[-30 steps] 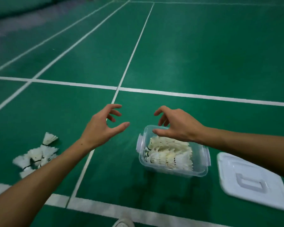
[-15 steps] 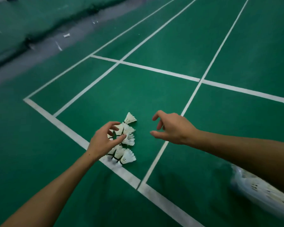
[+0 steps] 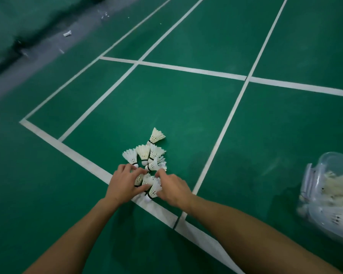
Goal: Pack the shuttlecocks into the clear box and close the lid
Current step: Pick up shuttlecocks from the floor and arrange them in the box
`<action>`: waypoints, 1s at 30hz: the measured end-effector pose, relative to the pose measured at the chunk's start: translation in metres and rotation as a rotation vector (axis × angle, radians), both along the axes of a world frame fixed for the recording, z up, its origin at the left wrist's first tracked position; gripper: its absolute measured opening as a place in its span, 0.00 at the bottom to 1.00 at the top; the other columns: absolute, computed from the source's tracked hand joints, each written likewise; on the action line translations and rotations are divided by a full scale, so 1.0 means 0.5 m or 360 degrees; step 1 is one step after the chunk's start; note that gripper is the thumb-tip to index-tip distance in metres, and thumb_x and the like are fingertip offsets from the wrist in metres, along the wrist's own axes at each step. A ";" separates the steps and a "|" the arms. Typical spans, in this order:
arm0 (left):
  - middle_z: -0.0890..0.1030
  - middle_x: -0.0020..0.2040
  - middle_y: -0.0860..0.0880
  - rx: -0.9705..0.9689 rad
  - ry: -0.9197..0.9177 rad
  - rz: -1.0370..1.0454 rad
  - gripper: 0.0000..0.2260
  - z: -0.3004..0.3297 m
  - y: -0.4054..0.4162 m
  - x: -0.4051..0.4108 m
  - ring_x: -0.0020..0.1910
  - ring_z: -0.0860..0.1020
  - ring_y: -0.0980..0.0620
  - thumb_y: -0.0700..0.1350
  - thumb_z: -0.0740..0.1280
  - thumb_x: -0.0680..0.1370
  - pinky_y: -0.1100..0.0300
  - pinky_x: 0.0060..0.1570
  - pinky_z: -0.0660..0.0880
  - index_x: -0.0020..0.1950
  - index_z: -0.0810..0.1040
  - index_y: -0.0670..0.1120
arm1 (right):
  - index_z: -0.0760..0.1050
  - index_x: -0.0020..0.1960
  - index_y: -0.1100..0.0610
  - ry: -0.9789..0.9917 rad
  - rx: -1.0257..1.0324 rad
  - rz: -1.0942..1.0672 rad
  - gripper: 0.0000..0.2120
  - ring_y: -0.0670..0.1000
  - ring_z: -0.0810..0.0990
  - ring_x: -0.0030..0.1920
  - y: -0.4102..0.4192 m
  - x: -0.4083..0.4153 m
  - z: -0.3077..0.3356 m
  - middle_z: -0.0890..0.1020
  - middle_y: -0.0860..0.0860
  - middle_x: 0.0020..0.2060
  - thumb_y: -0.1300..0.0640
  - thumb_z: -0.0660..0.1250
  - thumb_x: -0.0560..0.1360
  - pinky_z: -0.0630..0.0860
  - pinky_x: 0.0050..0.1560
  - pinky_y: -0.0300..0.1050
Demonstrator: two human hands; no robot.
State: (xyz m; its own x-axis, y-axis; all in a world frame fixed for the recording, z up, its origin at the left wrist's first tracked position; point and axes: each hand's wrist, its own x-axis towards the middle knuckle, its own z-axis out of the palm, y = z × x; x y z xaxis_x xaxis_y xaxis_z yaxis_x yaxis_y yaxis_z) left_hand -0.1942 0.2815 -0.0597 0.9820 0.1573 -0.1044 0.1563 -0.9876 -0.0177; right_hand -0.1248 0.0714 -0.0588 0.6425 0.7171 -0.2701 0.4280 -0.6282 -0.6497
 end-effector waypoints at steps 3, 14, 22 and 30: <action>0.78 0.53 0.50 0.0151 0.0064 -0.0159 0.26 -0.003 0.005 0.012 0.55 0.74 0.48 0.73 0.65 0.75 0.52 0.51 0.76 0.64 0.80 0.58 | 0.64 0.71 0.51 -0.0020 0.0029 0.0008 0.23 0.57 0.82 0.47 -0.018 -0.004 0.003 0.82 0.54 0.48 0.61 0.69 0.80 0.82 0.49 0.58; 0.75 0.52 0.59 -0.0526 0.0177 -0.0309 0.27 0.052 -0.102 0.023 0.47 0.77 0.58 0.79 0.56 0.75 0.55 0.47 0.78 0.55 0.74 0.58 | 0.68 0.69 0.45 -0.0185 -0.0171 -0.0016 0.22 0.53 0.82 0.47 -0.524 0.101 0.285 0.84 0.48 0.48 0.53 0.71 0.78 0.80 0.49 0.54; 0.72 0.53 0.53 -0.1020 -0.0271 -0.0691 0.16 0.281 -0.473 0.183 0.51 0.75 0.58 0.61 0.73 0.77 0.71 0.48 0.70 0.52 0.78 0.51 | 0.73 0.67 0.48 -0.0367 0.0084 -0.0707 0.23 0.50 0.84 0.45 -0.885 0.119 0.438 0.83 0.49 0.45 0.58 0.77 0.76 0.83 0.51 0.50; 0.72 0.58 0.51 -0.1052 -0.0299 -0.1163 0.16 0.359 -0.794 0.288 0.50 0.78 0.53 0.61 0.70 0.75 0.57 0.46 0.80 0.52 0.75 0.50 | 0.74 0.66 0.49 -0.0418 0.0363 -0.1110 0.24 0.46 0.83 0.39 -1.032 0.054 0.399 0.80 0.50 0.42 0.60 0.78 0.74 0.82 0.48 0.44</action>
State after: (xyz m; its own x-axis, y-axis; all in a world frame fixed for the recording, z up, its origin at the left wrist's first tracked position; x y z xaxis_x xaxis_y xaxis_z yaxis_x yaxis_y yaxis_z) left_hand -0.0500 -0.1158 0.1199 0.8240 -0.5247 0.2136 -0.5486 -0.6450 0.5320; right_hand -0.0976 -0.4444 0.1404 0.9879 0.1433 0.0589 0.1408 -0.6718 -0.7272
